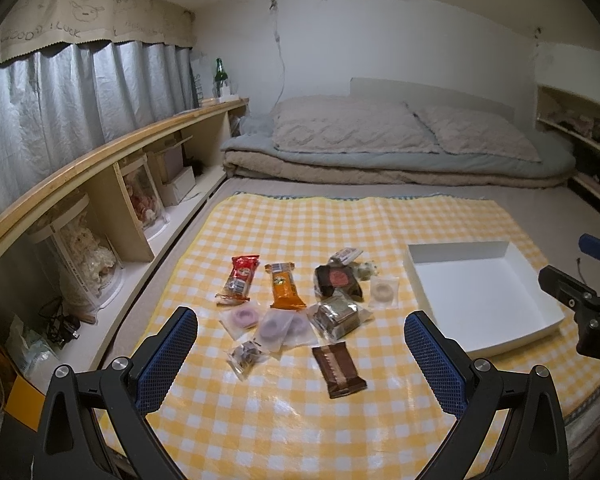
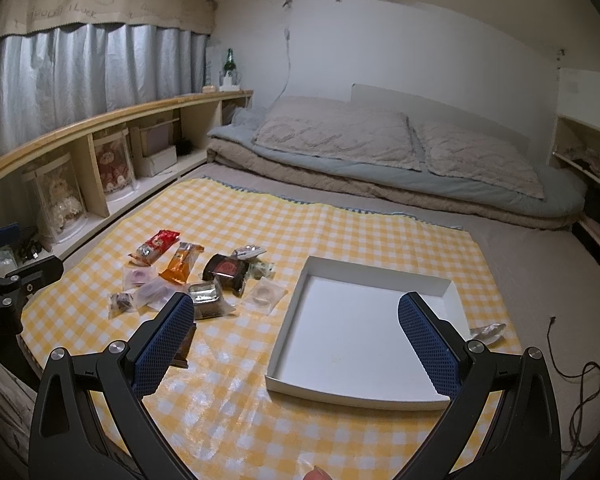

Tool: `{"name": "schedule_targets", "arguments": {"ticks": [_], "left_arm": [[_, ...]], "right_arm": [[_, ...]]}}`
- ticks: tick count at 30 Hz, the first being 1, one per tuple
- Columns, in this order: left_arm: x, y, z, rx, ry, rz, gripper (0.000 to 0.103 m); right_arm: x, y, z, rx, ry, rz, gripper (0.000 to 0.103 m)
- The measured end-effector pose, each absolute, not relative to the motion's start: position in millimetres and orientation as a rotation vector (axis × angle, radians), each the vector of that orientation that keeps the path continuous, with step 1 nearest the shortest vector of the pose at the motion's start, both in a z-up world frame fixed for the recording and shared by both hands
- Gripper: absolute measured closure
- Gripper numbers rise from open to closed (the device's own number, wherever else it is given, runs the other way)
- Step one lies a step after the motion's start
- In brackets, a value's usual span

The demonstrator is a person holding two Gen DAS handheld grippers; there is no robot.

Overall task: Organize snacks
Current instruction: 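Grasp the brown chocolate packet with the right tool while the left tool grasps a clear candy packet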

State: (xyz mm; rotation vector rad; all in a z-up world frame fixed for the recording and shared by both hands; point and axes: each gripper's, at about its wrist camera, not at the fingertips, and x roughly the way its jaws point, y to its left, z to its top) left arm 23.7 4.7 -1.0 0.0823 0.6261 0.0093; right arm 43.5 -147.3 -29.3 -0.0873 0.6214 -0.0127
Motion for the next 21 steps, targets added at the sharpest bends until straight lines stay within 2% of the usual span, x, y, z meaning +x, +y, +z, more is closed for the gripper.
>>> {"name": "schedule_targets", "arguments": {"ticks": [10,15,21], "left_arm": [[86.5,16.2,-17.4,0.111,0.732,0.081,0.000],[130.9,29.8,-41.3,0.050,0.870,0.092,0.000],[171.1,50.1,-47.7,0.039,0.914,0.125,0.000]], "right_arm": [[95.7,-116.8,-51.8,-0.130,0.721,0.056,0.000],[119.1,-106.0,-66.2,-0.135,0.759,0.089,0.000],[154.8,-95.7,-101.4,-0.077,0.870,0.147,0.000]]}}
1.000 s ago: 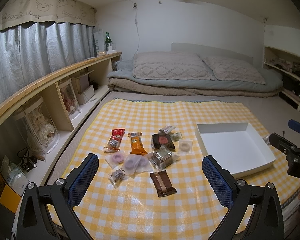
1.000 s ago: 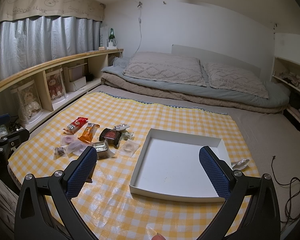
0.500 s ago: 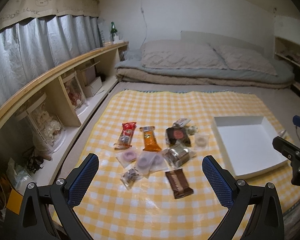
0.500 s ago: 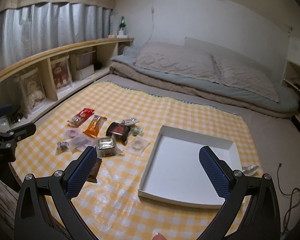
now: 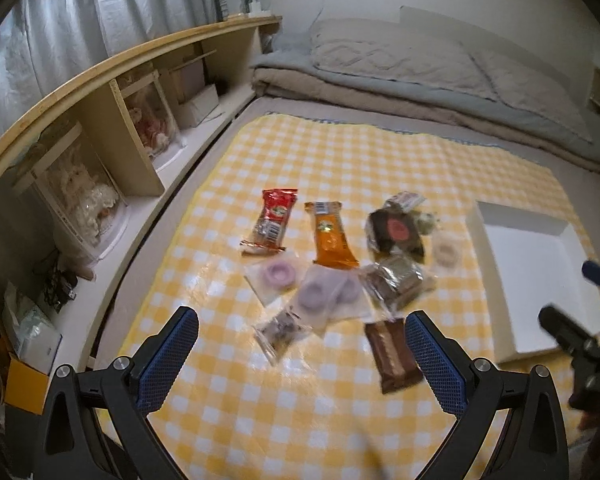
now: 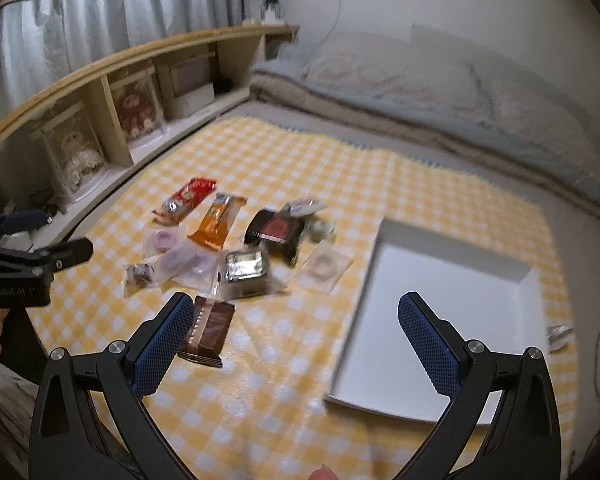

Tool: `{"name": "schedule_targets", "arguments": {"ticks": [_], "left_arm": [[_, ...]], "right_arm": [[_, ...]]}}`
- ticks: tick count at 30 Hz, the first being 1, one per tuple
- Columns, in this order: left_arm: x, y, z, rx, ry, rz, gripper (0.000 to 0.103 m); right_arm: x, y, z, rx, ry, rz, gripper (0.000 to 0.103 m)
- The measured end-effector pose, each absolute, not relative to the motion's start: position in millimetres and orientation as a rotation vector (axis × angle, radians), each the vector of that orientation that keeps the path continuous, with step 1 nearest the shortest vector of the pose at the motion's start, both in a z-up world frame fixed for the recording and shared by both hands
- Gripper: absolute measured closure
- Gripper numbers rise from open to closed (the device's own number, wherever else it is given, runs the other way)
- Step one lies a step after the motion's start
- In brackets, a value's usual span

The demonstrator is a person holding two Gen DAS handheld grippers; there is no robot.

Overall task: Organize snacks
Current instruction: 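Grasp the brown chocolate packet with the right tool while the left tool grasps a clear candy packet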

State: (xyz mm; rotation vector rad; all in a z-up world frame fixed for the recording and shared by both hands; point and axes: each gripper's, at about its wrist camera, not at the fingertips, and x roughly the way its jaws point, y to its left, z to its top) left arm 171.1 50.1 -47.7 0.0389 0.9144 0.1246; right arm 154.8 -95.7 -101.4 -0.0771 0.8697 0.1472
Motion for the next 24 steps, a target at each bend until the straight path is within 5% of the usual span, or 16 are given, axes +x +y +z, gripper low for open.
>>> {"name": "schedule_targets", "arguments": {"ticks": [24], "left_arm": [[293.8,117.8,-152.8,-0.093,1.084,0.116,0.000]], "right_arm": [[209.4,-18.8,-247.7,0.106,1.369,0.273,0.002]]}}
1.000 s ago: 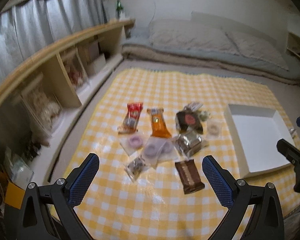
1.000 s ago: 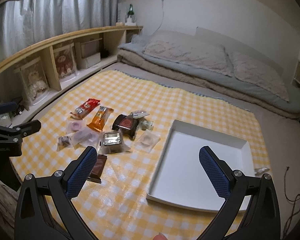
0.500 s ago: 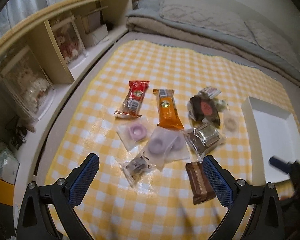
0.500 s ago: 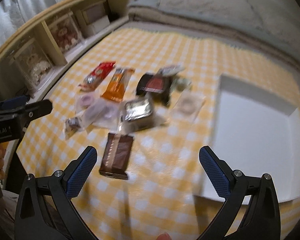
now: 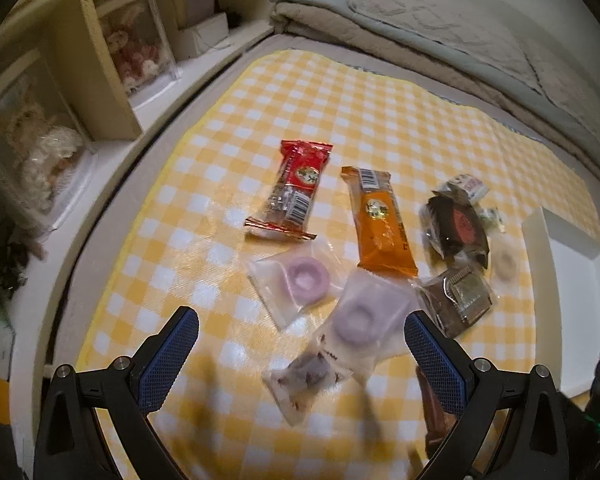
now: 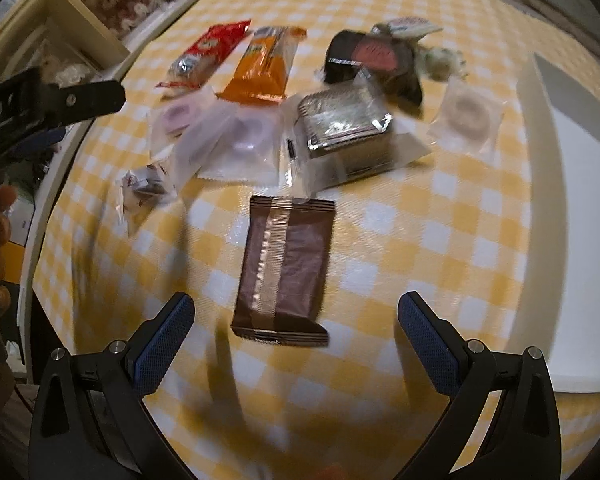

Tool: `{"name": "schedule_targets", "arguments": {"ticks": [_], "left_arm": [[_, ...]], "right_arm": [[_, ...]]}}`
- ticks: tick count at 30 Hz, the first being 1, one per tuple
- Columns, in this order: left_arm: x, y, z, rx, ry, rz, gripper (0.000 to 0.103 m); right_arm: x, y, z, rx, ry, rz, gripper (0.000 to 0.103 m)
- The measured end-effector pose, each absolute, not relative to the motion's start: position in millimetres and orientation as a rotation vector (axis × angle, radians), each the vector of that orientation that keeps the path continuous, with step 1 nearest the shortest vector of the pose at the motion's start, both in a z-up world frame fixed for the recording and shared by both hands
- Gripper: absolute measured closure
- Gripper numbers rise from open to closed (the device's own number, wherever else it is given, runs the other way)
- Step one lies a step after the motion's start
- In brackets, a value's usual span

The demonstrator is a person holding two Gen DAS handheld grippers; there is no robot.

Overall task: Organize snacks
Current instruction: 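Grasp the brown chocolate packet with the right tool while the left tool grasps a clear candy packet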

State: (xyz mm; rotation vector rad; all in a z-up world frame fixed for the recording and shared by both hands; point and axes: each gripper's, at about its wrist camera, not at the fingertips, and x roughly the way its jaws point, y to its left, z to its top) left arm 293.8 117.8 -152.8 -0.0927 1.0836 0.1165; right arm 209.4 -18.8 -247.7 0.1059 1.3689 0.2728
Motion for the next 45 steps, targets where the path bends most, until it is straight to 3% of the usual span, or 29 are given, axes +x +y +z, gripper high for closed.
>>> {"name": "schedule_targets", "arguments": {"ticks": [7,11,13,15,17,20,30,35,37,39,45], "left_arm": [[310.3,122.4,-180.4,-0.109,1.204,-0.013,0.000],[313.3,128.6,-186.6,-0.141,1.240,-0.070,0.000],[313.0,131.8,-188.4,-0.160,1.254,-0.090,0.012],[312.4,133.6,-188.8,-0.183,1.269,-0.107,0.021],[311.5,138.0,-191.4,-0.213,1.292,-0.132,0.028],[309.6,138.2,-192.8,-0.221,1.309,-0.160,0.036],[300.8,117.4,-200.7,-0.124,1.396,-0.194,0.040],[305.5,112.1,-209.9,-0.054,1.413,-0.117,0.051],[307.7,111.0,-214.2,-0.038,1.421,-0.091,0.064],[309.6,108.8,-218.5,-0.029,1.430,-0.079,0.071],[308.6,101.6,-218.5,0.017,1.442,-0.062,0.076]], "right_arm": [[218.8,-4.8,-264.2,0.119,1.430,0.281,0.017],[220.5,-0.3,-267.5,0.090,1.431,0.279,0.017],[222.3,0.3,-267.8,0.096,1.432,0.273,0.021],[224.0,2.5,-267.6,0.059,1.432,0.260,0.031],[224.9,2.8,-267.0,0.019,1.429,0.254,0.051],[226.4,1.0,-265.5,0.029,1.436,0.263,0.061],[211.7,-25.9,-263.6,0.036,1.462,0.275,0.061],[204.6,-31.4,-256.4,0.038,1.454,0.275,0.061],[209.7,-23.0,-254.3,0.036,1.443,0.281,0.061],[207.3,-24.9,-250.4,0.036,1.432,0.287,0.061],[207.2,-30.7,-235.7,0.055,1.385,0.287,0.061]]}}
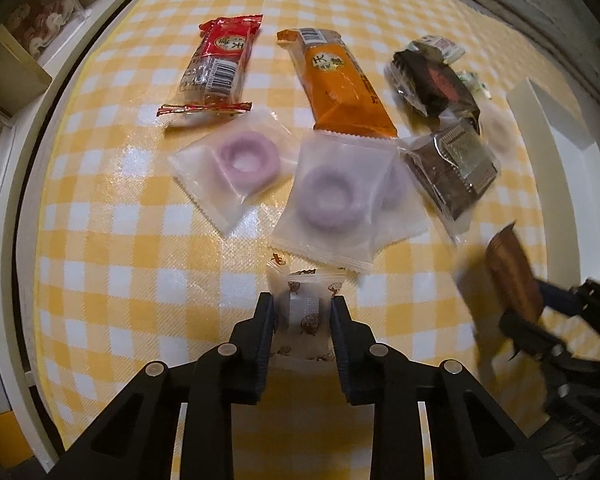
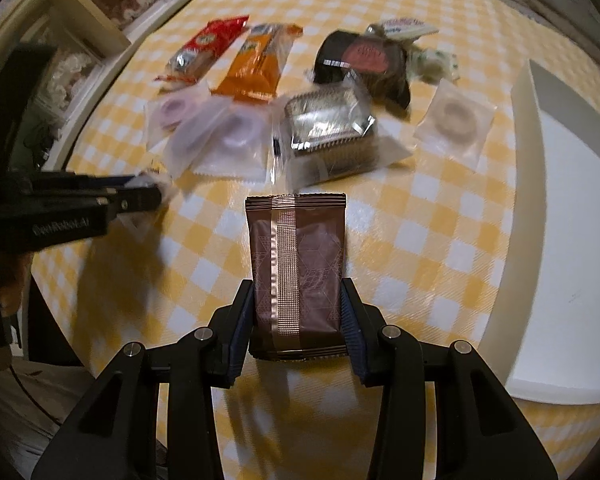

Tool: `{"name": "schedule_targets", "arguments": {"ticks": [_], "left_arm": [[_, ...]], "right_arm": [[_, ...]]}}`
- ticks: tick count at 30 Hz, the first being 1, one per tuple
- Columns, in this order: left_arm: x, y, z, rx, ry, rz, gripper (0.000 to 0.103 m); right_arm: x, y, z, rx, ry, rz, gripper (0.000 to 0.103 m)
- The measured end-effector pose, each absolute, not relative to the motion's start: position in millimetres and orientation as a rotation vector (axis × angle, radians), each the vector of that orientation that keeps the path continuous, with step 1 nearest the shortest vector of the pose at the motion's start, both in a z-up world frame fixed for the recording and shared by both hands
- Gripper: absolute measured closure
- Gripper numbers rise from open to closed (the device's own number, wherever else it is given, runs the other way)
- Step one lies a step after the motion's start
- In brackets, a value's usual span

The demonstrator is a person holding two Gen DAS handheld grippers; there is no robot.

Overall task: Organize snacks
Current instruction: 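Grasp the brown chocolate packet with the right tool while the left tool grasps a clear candy packet, then carry both packets over the white tray and open both tools to drop them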

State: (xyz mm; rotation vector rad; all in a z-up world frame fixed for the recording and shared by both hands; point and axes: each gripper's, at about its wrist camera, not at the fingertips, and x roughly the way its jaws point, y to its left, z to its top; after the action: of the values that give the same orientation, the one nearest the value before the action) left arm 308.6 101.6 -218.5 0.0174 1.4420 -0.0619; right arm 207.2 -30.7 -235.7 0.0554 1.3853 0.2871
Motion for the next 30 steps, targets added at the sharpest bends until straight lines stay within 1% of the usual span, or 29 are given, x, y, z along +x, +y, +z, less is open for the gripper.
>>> {"name": "schedule_targets", "arguments": {"ticks": [3,6,17,22,30], "left_arm": [[305.7,98.5,-210.3,0.022,1.430,-0.049,0.078],[301.5,97.6,-191.9,0.003,1.374,-0.044,0.078],[264.6,93.4,-112.8,-0.099,1.102,-0.041,0.078],[245.2,70.4,-87.9,-0.102,1.011,-0.076,0.078],[225.8,18.1,-62.0,-0.079,0.924,-0.167,0.078]], "right_arm": [[210.2,-34.8,-225.5,0.055,1.348,0.283,0.061],[215.4,-37.5,-213.1,0.058,1.301,0.278,0.061],[207.9,-70.5,-161.5,0.050,1.131,0.226,0.061],[202.5,-92.1,-137.4,0.068,1.063,0.199,0.061],[187.1,-141.1,-107.2,0.107,0.968,0.124,0.061]]}}
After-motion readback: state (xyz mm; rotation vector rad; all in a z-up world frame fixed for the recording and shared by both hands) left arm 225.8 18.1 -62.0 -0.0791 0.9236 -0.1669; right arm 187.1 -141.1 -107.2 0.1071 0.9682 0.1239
